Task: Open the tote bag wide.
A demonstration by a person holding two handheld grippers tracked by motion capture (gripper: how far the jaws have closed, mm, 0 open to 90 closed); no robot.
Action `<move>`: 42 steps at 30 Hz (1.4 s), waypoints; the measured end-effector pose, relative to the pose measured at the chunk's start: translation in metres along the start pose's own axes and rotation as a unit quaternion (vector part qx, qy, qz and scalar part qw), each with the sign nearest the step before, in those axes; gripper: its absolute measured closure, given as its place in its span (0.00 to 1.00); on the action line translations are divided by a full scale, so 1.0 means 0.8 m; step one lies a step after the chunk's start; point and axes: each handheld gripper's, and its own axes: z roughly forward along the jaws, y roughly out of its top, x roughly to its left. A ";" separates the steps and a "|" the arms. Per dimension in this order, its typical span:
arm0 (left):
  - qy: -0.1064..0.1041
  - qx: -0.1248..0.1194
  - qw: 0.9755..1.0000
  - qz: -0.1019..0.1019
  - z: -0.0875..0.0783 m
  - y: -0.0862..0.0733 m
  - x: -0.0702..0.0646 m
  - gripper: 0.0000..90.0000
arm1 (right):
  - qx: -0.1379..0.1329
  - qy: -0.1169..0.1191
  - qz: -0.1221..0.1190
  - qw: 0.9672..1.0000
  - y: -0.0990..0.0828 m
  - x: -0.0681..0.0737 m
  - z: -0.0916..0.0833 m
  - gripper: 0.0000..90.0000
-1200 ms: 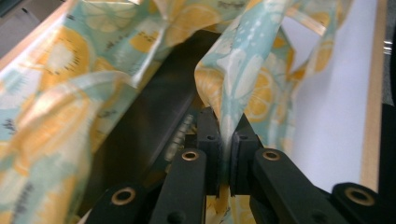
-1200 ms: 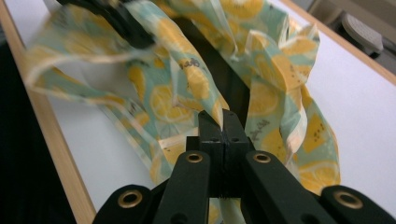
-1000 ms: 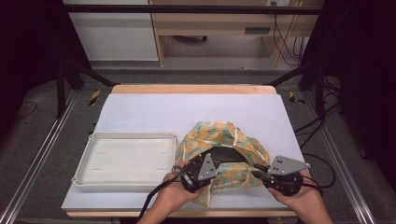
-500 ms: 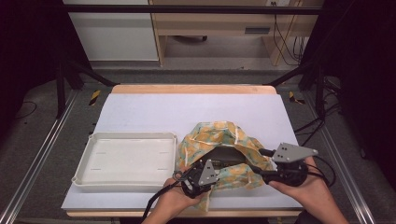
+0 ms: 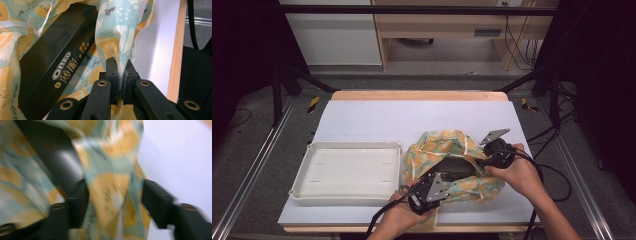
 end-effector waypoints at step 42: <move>-0.009 0.020 1.000 0.002 0.010 -0.016 -0.018 1.00 | -0.038 -0.010 0.112 0.993 -0.048 -0.086 0.069 1.00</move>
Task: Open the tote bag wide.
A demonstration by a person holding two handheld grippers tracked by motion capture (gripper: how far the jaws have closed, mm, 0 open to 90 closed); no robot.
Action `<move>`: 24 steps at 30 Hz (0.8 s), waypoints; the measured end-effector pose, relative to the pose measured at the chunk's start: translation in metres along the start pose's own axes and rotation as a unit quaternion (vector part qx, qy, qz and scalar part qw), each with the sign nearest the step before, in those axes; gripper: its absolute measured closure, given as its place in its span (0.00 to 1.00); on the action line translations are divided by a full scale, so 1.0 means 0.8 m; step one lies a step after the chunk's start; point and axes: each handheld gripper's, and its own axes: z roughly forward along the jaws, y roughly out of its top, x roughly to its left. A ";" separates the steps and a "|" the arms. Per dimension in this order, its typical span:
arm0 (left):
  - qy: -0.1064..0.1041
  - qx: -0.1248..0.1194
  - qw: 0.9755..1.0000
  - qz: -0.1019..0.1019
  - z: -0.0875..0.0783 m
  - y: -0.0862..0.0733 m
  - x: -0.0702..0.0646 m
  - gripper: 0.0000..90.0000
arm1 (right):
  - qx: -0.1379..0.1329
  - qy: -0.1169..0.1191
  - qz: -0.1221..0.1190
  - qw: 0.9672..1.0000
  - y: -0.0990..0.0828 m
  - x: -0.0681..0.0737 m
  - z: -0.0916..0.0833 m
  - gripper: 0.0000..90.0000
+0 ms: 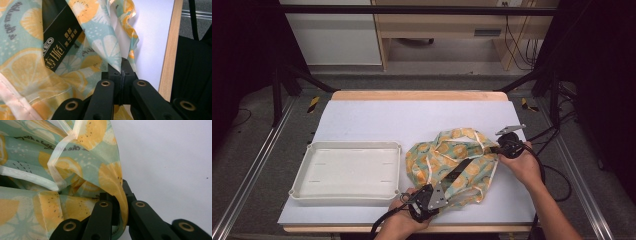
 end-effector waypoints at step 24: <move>0.026 -0.048 0.998 -0.021 -0.023 0.019 -0.007 0.57 | -0.093 -0.009 -0.028 0.995 -0.009 0.019 -0.079 0.52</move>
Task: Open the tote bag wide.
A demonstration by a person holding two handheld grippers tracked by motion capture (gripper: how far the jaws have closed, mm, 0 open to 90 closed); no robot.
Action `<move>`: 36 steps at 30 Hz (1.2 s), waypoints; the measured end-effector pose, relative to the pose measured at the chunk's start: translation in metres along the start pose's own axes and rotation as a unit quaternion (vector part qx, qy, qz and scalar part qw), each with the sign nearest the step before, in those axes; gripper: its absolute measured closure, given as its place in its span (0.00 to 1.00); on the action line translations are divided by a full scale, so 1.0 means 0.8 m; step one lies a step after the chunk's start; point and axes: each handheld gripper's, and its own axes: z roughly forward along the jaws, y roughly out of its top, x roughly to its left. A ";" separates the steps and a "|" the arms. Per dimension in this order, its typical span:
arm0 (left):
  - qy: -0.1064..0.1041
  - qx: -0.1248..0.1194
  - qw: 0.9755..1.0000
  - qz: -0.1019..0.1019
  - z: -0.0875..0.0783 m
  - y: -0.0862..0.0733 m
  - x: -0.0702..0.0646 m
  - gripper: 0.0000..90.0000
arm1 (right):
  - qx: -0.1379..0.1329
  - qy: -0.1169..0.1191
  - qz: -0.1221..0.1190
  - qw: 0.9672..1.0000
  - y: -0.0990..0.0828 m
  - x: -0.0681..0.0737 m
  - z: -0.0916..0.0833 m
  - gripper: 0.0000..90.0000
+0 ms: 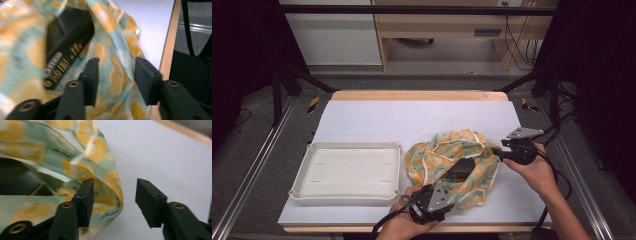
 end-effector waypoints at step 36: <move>0.068 0.062 0.996 -0.004 0.010 0.027 0.085 0.44 | 0.010 0.127 -0.171 0.977 0.004 0.112 -0.017 0.17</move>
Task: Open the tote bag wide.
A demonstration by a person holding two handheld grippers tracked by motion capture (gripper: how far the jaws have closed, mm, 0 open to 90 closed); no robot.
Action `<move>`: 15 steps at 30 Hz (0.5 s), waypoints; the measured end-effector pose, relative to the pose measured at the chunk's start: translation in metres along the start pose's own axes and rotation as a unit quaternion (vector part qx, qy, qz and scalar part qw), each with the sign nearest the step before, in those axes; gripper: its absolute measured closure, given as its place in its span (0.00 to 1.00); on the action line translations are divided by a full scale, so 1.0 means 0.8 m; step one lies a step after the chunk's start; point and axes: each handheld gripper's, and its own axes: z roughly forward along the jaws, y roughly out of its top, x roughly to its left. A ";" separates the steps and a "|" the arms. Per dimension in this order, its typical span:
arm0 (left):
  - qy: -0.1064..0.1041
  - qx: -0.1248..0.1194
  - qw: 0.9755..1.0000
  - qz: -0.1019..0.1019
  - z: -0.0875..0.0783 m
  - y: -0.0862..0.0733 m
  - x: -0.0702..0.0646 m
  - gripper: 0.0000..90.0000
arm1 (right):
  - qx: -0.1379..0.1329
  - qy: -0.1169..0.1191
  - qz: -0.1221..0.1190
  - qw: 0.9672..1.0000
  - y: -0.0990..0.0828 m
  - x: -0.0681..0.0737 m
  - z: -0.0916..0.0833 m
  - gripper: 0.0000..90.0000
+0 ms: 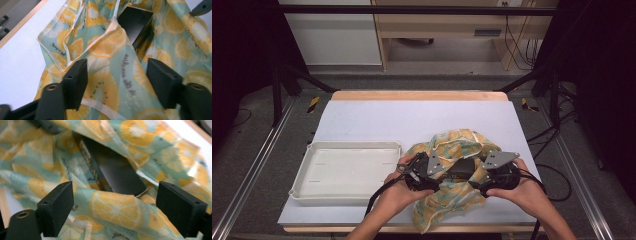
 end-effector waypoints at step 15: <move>0.014 0.013 1.000 -0.017 -0.011 -0.015 0.018 0.93 | -0.008 0.003 0.000 1.000 -0.037 0.017 -0.002 0.96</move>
